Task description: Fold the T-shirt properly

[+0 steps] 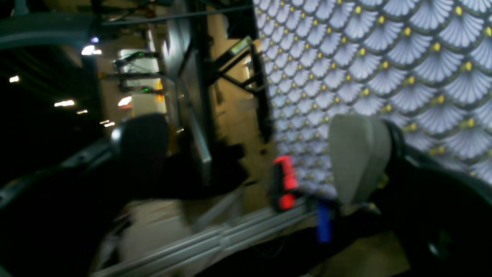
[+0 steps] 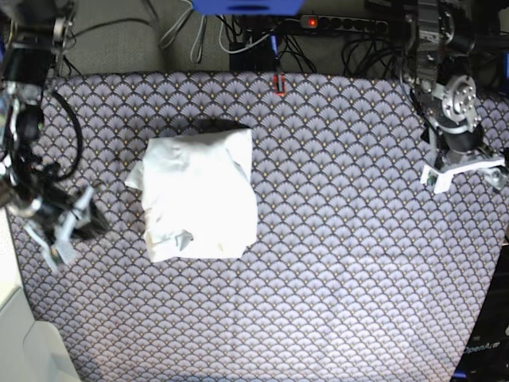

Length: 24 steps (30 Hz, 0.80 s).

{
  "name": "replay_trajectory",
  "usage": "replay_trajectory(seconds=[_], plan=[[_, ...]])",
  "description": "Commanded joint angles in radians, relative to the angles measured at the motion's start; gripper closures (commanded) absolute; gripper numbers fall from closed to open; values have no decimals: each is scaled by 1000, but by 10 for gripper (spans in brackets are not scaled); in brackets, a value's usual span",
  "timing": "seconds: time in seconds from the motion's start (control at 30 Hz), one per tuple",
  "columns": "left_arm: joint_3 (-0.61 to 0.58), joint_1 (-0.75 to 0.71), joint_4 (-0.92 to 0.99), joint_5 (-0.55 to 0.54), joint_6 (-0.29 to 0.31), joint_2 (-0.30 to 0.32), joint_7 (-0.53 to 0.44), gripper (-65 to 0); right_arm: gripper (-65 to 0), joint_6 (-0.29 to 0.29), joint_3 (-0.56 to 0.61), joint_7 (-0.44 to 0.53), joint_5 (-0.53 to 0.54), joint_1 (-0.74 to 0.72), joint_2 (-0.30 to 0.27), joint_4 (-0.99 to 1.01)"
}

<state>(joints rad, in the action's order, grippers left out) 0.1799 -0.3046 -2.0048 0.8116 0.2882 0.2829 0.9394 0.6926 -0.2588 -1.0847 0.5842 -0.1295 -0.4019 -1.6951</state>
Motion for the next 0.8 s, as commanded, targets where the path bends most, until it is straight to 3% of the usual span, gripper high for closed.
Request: replay_trajectory(seconds=[0.0, 0.17, 0.43, 0.67, 0.77], plan=[[3, 3, -21, -7, -10, 14, 2, -650, -180, 6, -41, 28, 20, 29, -18, -69], [99, -67, -21, -165, -10, 55, -7, -650, -179, 6, -236, 19, -19, 288, -16, -253], [295, -147, -14, -527, -10, 135, 3, -650, -179, 6, -483, 22, -28, 551, -18, -271], [310, -232, 6, -545, -10, 144, 3, -650, -179, 6, -501, 22, -30, 727, -10, -271], [309, -291, 35, -545, -10, 138, -6, -650, -179, 6, -498, 24, -31, 759, 42, -248]])
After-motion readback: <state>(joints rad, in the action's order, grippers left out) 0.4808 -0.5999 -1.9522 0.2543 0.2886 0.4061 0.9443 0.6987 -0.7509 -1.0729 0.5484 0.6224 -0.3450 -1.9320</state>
